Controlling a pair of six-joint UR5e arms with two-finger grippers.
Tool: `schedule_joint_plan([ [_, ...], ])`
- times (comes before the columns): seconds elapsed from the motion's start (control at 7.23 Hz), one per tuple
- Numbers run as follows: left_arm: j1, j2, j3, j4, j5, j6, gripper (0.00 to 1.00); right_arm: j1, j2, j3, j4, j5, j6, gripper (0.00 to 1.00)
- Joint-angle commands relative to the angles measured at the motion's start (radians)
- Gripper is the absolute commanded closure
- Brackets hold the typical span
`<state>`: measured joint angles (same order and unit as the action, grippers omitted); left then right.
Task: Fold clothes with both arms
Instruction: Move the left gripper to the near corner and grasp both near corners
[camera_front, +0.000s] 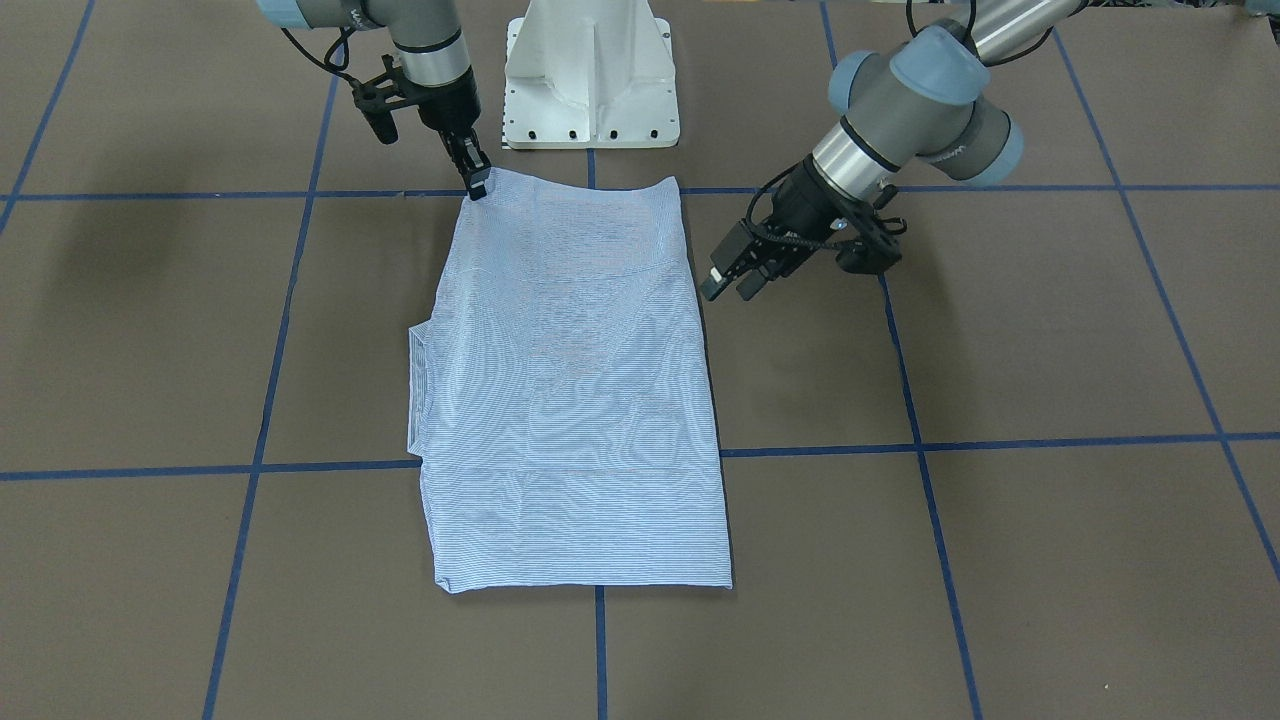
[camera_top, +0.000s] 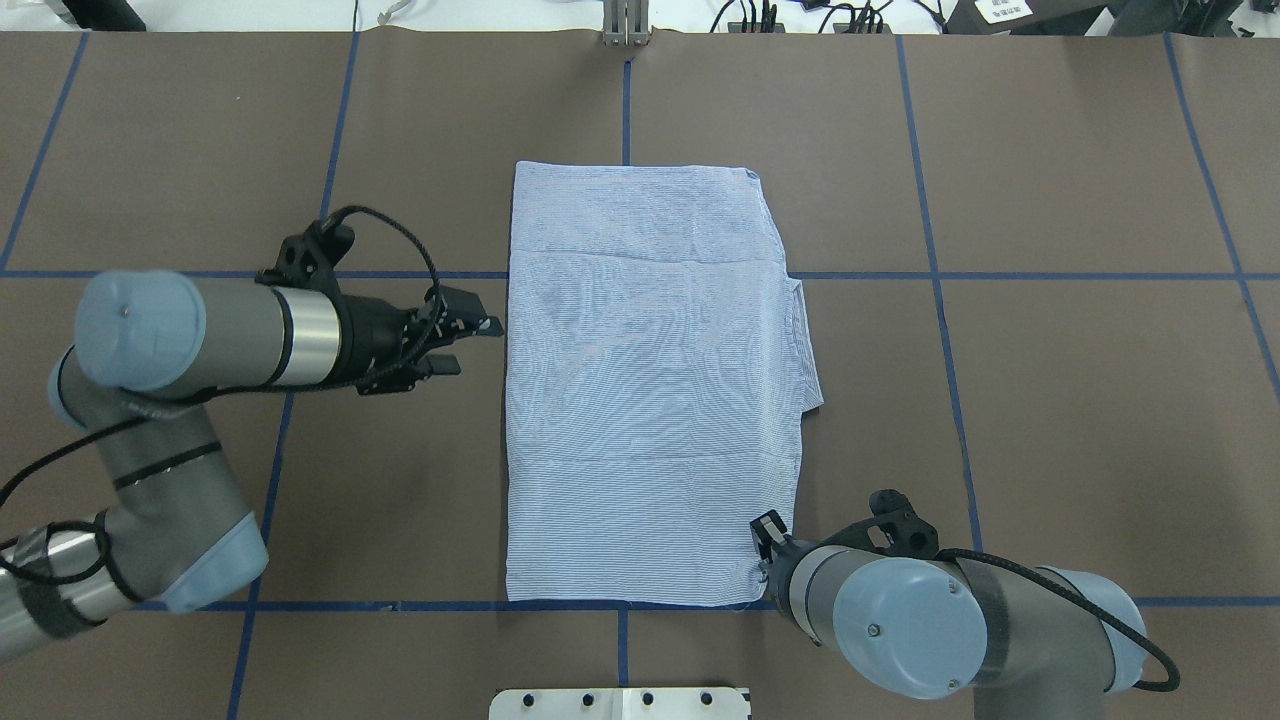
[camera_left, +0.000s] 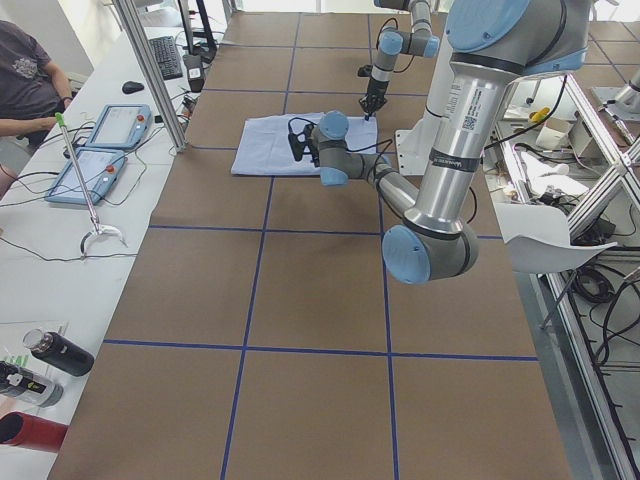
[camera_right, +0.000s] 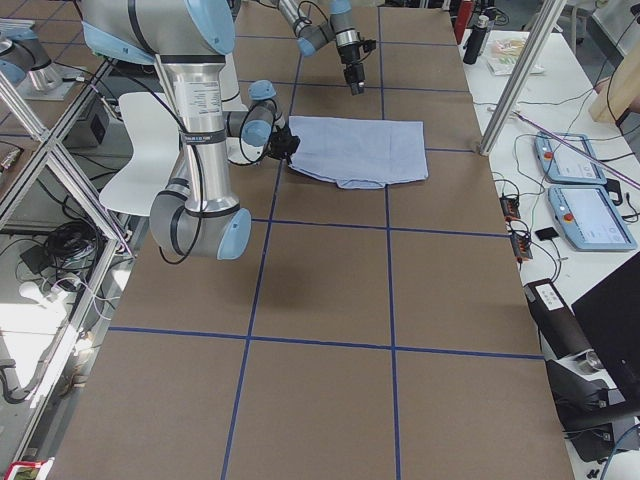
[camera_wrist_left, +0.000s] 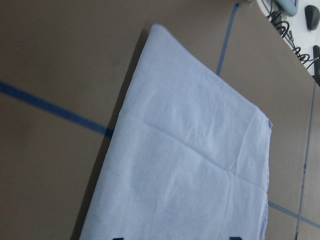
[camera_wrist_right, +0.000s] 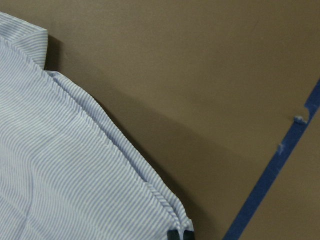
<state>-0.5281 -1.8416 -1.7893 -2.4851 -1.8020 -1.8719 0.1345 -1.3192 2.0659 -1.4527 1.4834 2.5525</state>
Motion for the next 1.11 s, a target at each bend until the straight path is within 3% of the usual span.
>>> schedule_joint_plan([
  [0.0, 0.222, 0.085, -0.062, 0.002, 0.206, -0.119, 0.26, -0.001, -0.002, 0.003, -0.002, 0.0, 0.0, 1.0],
  [0.28, 0.36, 0.084, -0.05, 0.003, 0.31, -0.16, 0.34, -0.001, 0.0, 0.005, -0.002, 0.0, 0.0, 1.0],
  [0.97, 0.41, 0.082, -0.025, 0.003, 0.351, -0.188, 0.63, -0.001, 0.0, 0.01, -0.002, 0.0, 0.0, 1.0],
])
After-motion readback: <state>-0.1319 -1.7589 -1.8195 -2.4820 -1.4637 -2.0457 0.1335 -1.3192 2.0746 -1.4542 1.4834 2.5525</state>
